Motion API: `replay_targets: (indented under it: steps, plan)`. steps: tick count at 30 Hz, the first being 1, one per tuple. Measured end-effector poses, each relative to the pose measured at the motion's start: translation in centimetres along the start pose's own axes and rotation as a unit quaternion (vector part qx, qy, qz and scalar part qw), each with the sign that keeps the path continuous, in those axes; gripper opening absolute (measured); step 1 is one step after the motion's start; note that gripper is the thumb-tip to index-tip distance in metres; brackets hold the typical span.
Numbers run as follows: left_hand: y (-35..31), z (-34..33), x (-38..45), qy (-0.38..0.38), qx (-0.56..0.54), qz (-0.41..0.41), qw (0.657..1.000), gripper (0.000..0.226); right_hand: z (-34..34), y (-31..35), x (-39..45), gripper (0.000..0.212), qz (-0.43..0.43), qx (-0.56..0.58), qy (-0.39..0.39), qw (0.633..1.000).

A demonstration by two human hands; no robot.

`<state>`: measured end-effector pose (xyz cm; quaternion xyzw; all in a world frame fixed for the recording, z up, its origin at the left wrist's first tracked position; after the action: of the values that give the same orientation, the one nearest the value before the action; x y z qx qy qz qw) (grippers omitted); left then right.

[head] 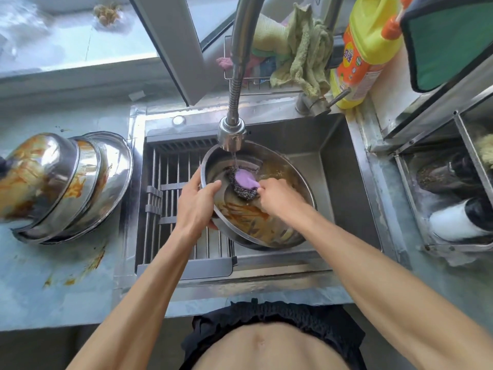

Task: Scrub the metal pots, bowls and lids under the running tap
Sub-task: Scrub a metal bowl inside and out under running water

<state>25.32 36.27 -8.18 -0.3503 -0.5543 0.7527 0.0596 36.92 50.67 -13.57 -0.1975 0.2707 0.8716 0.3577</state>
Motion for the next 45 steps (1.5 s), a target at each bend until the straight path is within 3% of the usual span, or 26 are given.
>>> replay_targets:
  steps: [3,7,11,16,21,25,29,33,37,42,45]
  plan:
    - [0.0,0.6,0.1,-0.012,0.001,-0.002,1.0,0.033,-0.3,0.6,-1.1,0.02,0.03,0.009,0.012,0.999]
    - [-0.4,0.5,-0.5,0.001,0.001,-0.03,1.0,0.044,1.0,-3.5,0.1,0.025,-0.047,-0.015,-0.026,0.998]
    - [-0.7,-0.1,-0.3,-0.009,0.006,-0.044,0.999,0.046,-1.6,0.7,-2.0,0.029,0.027,0.027,0.022,0.999]
    - [-0.8,-0.1,-0.5,0.002,-0.004,-0.061,0.998,0.047,0.1,-2.4,-1.1,0.025,-0.019,0.025,-0.021,0.999]
    - [-0.2,0.1,0.8,-0.023,0.005,-0.066,0.998,0.037,-0.8,3.6,-3.7,0.025,0.087,0.013,0.022,0.996]
    - [0.6,0.2,0.9,-0.011,-0.005,-0.065,0.998,0.033,0.1,0.3,-1.9,0.023,0.033,-0.009,0.014,0.999]
    - [0.6,0.4,1.3,-0.03,-0.014,-0.071,0.997,0.037,-0.9,3.7,-3.8,0.02,0.1,-0.033,0.04,0.994]
    - [0.9,0.6,1.3,-0.01,-0.041,-0.066,0.997,0.035,-0.3,0.7,-3.0,0.024,0.052,-0.027,0.029,0.998]
    - [0.8,0.4,1.7,-0.022,-0.043,-0.071,0.996,0.038,-0.9,4.0,-4.5,0.018,0.104,-0.049,0.032,0.993]
    - [1.0,-0.2,1.6,0.003,-0.044,-0.069,0.997,0.032,0.1,0.1,-3.0,0.022,0.042,-0.054,0.022,0.997]
    - [0.7,-1.2,1.9,0.005,-0.051,-0.073,0.996,0.036,-0.3,2.1,-4.3,0.021,0.082,-0.062,0.042,0.994]
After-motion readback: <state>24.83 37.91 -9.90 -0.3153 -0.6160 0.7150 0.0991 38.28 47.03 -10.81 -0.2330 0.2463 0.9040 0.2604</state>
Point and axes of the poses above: each hand's wrist, its own x-axis towards the middle knuckle, its own z-axis out of the back of the hand, y = z × x, the point moved 10 cm from there along x, towards the middle knuckle, and after that the axes turned 11 degrees about -x, right-handed, at the moved point
